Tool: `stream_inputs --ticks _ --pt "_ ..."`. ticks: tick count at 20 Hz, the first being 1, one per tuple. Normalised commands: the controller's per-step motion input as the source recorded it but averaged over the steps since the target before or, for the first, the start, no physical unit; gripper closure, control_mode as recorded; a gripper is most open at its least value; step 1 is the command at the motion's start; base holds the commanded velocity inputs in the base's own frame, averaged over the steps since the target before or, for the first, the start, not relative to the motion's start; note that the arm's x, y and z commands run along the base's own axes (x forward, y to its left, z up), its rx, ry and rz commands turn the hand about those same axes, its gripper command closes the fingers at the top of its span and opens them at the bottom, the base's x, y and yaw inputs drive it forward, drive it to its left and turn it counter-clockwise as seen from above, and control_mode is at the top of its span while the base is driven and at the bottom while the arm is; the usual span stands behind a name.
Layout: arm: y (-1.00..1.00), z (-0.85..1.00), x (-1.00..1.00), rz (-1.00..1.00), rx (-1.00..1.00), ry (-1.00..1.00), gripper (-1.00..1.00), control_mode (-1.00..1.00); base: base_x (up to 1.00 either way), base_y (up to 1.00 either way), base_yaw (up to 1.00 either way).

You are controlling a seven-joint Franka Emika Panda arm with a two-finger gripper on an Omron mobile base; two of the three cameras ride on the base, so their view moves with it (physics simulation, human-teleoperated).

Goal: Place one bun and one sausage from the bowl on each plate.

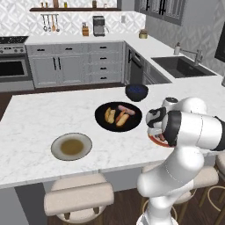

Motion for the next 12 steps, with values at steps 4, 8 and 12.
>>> stream_inputs --ticks 4,8,12 --pt "0.00 0.00 0.00 0.00 0.00 0.00 1.00 -1.00 0.00 0.00 0.00" --pt "0.00 0.00 0.00 0.00 0.00 0.00 -1.00 -1.00 0.00 0.00 0.00" --pt "0.00 0.00 0.00 0.00 0.00 0.00 -1.00 -1.00 0.00 0.00 0.00"
